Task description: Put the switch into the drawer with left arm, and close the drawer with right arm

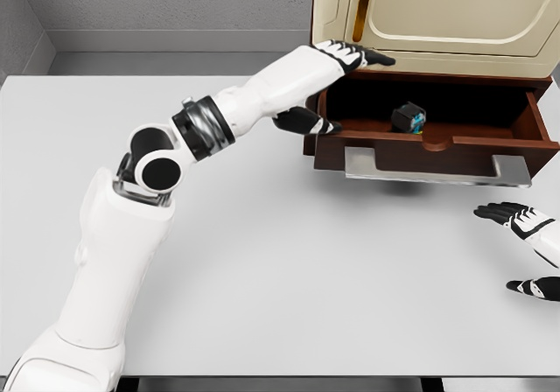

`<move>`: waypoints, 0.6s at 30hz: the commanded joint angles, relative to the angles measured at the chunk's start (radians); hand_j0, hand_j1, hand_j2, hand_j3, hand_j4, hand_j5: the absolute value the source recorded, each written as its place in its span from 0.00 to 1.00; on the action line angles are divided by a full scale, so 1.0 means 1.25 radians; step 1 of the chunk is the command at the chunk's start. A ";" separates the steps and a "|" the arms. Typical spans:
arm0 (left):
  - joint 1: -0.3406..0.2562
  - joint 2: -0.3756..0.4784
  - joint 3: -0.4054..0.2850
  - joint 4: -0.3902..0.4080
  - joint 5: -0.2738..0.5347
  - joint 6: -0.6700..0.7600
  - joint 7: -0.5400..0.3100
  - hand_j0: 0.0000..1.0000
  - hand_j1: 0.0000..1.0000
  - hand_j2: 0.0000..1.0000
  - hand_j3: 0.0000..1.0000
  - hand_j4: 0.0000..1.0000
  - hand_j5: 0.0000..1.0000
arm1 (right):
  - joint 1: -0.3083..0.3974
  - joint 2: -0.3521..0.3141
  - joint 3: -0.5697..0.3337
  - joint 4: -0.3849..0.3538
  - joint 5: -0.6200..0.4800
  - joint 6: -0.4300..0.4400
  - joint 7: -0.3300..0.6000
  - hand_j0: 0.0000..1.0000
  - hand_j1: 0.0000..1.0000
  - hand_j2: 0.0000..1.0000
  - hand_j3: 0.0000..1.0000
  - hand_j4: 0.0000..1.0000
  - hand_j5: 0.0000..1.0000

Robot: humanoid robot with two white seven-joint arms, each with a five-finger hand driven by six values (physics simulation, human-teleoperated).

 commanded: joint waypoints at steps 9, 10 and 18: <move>0.050 0.083 0.039 -0.125 0.233 -0.152 -0.001 1.00 1.00 1.00 1.00 1.00 1.00 | 0.000 0.003 -0.016 0.001 -0.009 0.001 -0.026 0.60 0.60 0.60 0.60 0.60 0.60; 0.056 0.129 0.056 -0.126 0.283 -0.203 -0.001 1.00 1.00 1.00 1.00 1.00 1.00 | 0.000 0.003 -0.017 0.001 -0.011 0.001 -0.027 0.60 0.60 0.60 0.60 0.60 0.60; 0.274 0.358 0.293 -0.125 0.448 -0.212 -0.001 1.00 1.00 1.00 1.00 1.00 1.00 | -0.001 0.004 -0.036 0.001 -0.029 0.001 -0.032 0.59 0.59 0.59 0.59 0.59 0.59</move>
